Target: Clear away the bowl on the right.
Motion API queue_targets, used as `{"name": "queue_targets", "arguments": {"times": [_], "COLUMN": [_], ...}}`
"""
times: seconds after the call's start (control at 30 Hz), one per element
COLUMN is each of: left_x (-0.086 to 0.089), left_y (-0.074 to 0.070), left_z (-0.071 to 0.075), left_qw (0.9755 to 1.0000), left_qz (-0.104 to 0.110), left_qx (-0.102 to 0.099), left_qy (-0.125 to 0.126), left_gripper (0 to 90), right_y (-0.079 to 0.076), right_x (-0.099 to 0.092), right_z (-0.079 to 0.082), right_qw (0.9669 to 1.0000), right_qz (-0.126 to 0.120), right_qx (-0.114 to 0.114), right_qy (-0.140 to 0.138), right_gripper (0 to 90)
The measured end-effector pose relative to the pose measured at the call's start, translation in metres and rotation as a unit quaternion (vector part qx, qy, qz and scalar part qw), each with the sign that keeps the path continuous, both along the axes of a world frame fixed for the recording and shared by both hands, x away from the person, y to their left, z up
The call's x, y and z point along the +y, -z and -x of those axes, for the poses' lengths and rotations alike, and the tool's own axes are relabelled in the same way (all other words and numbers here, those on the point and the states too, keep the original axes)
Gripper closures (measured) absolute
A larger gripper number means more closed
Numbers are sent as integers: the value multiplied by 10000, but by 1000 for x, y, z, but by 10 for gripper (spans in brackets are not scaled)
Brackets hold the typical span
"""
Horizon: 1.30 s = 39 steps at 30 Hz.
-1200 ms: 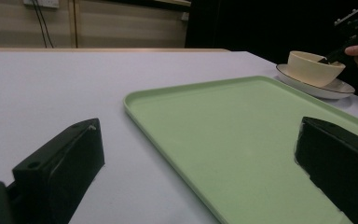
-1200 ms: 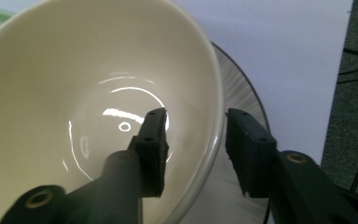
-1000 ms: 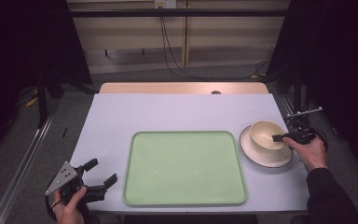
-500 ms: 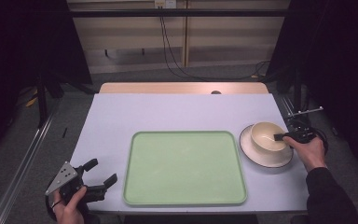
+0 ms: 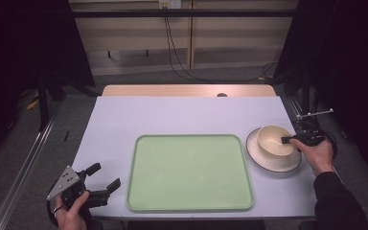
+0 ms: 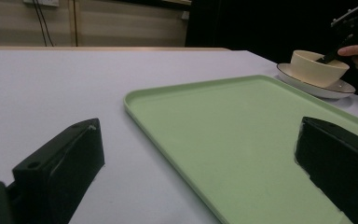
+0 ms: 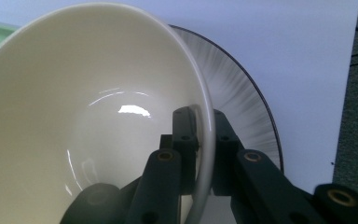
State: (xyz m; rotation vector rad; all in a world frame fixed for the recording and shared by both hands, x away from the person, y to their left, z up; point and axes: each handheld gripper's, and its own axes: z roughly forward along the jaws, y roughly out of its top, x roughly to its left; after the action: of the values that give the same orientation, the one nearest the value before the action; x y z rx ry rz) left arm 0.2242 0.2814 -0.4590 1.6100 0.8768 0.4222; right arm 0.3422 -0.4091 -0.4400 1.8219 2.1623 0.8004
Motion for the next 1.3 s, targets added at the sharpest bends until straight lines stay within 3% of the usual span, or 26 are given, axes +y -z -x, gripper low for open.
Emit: {"name": "queue_targets", "arguments": {"times": [0.6, 0.83, 1.3], "left_x": [0, 0, 0], "left_y": [0, 0, 0], "left_z": [0, 0, 0], "left_qw": [10000, 10000, 10000], "left_qz": [-13, 0, -3], "left_qx": [-11, -4, -6], "left_qy": [12, 19, 14], "left_gripper": [13, 13, 13], "right_y": [-6, -10, -21], "right_x": [-1, -4, -12], "right_z": [4, 8, 16], "right_qw": [9998, 9994, 9979], "right_qz": [-136, -308, -513], "right_qx": [-104, -119, -385], "right_qy": [-91, -44, -115], "right_gripper": [846, 845, 845]}}
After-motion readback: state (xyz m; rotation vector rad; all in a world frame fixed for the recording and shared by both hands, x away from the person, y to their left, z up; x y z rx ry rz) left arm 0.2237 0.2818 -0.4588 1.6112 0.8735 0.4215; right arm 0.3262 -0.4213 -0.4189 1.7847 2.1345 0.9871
